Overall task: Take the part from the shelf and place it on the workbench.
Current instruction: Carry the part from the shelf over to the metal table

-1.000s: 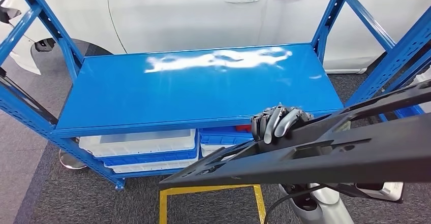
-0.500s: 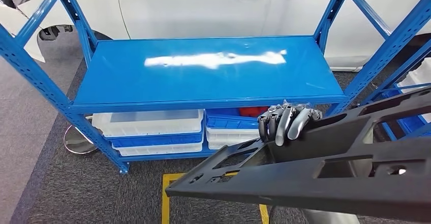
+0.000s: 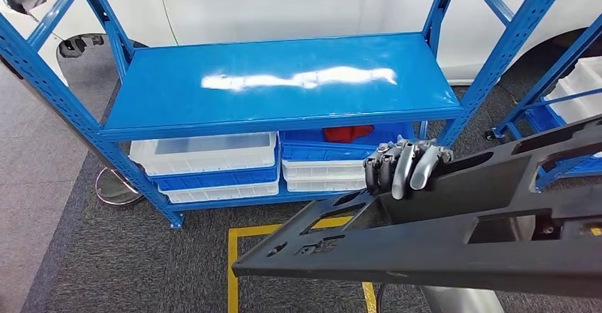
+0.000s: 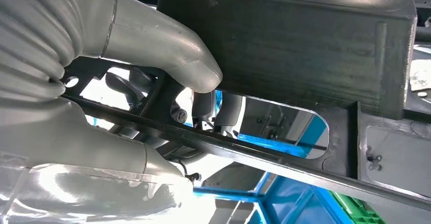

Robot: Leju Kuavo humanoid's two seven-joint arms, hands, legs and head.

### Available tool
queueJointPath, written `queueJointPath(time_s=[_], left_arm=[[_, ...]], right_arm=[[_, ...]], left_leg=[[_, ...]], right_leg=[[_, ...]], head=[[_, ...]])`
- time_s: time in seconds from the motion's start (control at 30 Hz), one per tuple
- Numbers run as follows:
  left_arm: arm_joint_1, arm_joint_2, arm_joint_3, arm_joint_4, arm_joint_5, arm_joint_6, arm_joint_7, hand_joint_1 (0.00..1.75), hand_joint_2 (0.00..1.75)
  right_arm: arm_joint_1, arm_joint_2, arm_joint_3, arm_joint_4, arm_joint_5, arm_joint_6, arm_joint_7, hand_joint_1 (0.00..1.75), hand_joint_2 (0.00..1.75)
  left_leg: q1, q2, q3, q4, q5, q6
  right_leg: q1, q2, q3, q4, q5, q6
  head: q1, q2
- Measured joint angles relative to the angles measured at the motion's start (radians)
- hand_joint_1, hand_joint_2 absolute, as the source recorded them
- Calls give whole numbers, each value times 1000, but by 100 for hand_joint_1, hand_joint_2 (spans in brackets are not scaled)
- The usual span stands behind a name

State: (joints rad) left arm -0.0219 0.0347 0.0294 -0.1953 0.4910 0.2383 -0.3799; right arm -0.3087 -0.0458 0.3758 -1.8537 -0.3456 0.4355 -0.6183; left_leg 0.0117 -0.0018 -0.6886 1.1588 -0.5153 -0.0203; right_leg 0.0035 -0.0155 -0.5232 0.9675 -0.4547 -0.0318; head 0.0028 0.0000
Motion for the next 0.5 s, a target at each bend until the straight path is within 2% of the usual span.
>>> queueJointPath(time_s=[0.03,0.07,0.1,0.13,0.17,0.23,0.27,0.3,0.37,0.4,0.43,0.5], left_arm=[[0,0,0,0,0,-3,0,0,175],[0,1,0,0,0,-6,0,0,175],[0,1,0,0,0,-9,0,0,175],[0,1,0,0,0,-11,0,0,175],[0,1,0,0,0,-12,0,0,175],[-2,2,0,0,2,-13,0,0,175],[-3,2,0,0,3,-14,0,0,175],[-3,1,1,0,4,-14,2,0,175],[-1,1,1,0,6,-12,9,0,175],[-1,0,1,0,6,-11,13,0,175],[-1,0,2,0,7,-11,17,0,175],[-1,-1,2,0,9,-12,23,0,175]], right_arm=[[1,0,0,2,0,2,-2,175,175],[2,0,0,3,0,5,-3,175,175],[2,0,0,4,0,7,-4,175,175],[3,0,0,5,0,9,-6,175,175],[3,0,0,5,0,11,-8,175,175],[3,0,-2,5,0,17,-11,175,175],[3,0,-2,4,1,20,-13,175,175],[3,0,-4,4,1,25,-14,175,175],[3,0,-6,3,1,33,-15,175,175],[4,0,-9,2,1,37,-15,175,175],[6,0,-13,1,1,41,-15,175,175],[14,0,-22,-3,0,48,-16,175,175]], left_leg=[[1,0,-16,66,-37,-4],[1,0,-22,115,-53,-7],[1,0,-12,132,-46,-9],[1,0,15,113,-23,-9],[1,1,60,60,3,-8],[-1,0,158,-79,11,-1],[-3,0,188,-129,2,4],[-6,0,200,-154,-9,10],[-6,2,195,-163,-2,23],[-4,6,192,-165,5,30],[-2,9,189,-167,13,36],[-1,17,175,-168,27,43]], right_leg=[[1,0,-15,2,11,0],[2,0,-31,4,21,0],[2,0,-47,8,30,2],[1,0,-63,13,39,4],[1,0,-78,20,45,6],[2,0,-101,35,53,14],[3,0,-108,41,56,19],[3,-1,-111,44,61,25],[1,0,-113,45,70,37],[0,2,-117,53,64,42],[-1,5,-127,74,47,48],[-6,10,-176,191,-29,59]], head=[[-1,0],[-1,0],[-1,0],[-2,0],[-2,0],[-1,0],[-1,0],[-2,0],[-3,0],[-4,0],[-2,0],[1,0]])
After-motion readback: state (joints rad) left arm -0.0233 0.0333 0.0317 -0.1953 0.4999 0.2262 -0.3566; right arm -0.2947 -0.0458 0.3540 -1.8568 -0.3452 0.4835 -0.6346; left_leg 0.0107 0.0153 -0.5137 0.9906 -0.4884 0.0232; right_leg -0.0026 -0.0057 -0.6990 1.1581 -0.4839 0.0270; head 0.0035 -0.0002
